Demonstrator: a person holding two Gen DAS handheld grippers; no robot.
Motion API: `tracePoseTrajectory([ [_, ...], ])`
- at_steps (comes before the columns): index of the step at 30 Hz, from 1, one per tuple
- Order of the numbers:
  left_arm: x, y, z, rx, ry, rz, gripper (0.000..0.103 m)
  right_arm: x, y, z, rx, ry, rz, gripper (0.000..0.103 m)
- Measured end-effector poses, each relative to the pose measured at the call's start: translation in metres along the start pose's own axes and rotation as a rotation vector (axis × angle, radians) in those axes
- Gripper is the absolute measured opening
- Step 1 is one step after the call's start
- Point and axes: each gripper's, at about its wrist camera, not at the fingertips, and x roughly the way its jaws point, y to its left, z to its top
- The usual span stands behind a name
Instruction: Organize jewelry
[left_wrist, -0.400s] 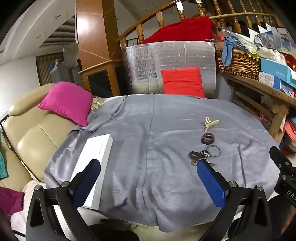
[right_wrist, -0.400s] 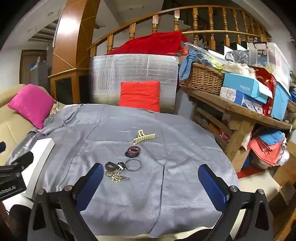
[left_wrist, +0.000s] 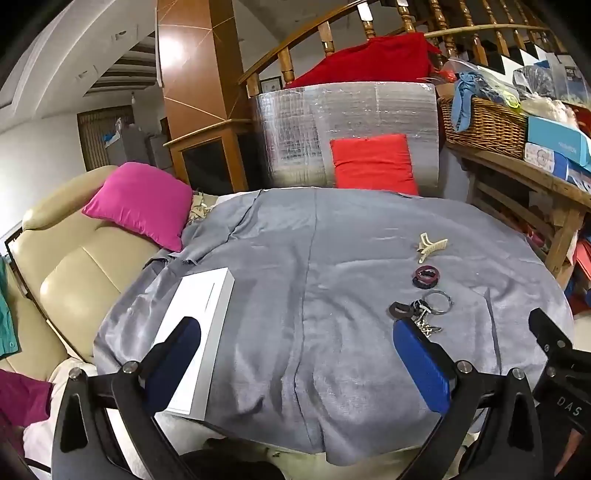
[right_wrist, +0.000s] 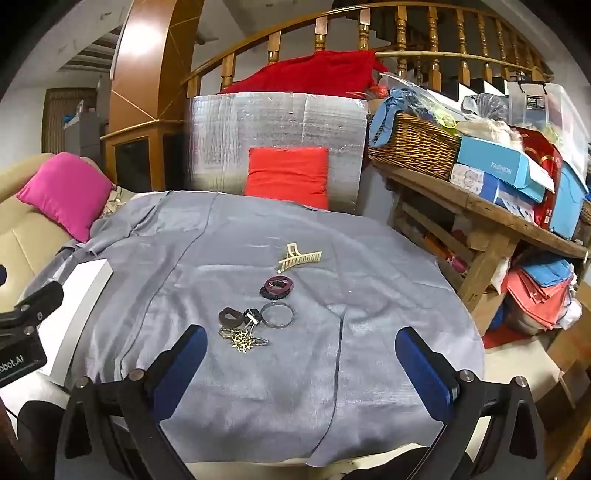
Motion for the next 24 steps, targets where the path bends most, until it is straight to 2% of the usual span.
tracePoseTrajectory([
  [5, -0.002, 0.002, 0.001, -0.01, -0.006, -0.008, 0.103, 0.004, 0.01, 0.002, 0.009, -0.007, -0.011, 0.103],
  [24, 0.006, -0.002, 0.0, -0.001, 0.016, -0.031, 0.103, 0.012, -0.004, 0.0, 0.064, 0.01, -0.008, 0.103],
])
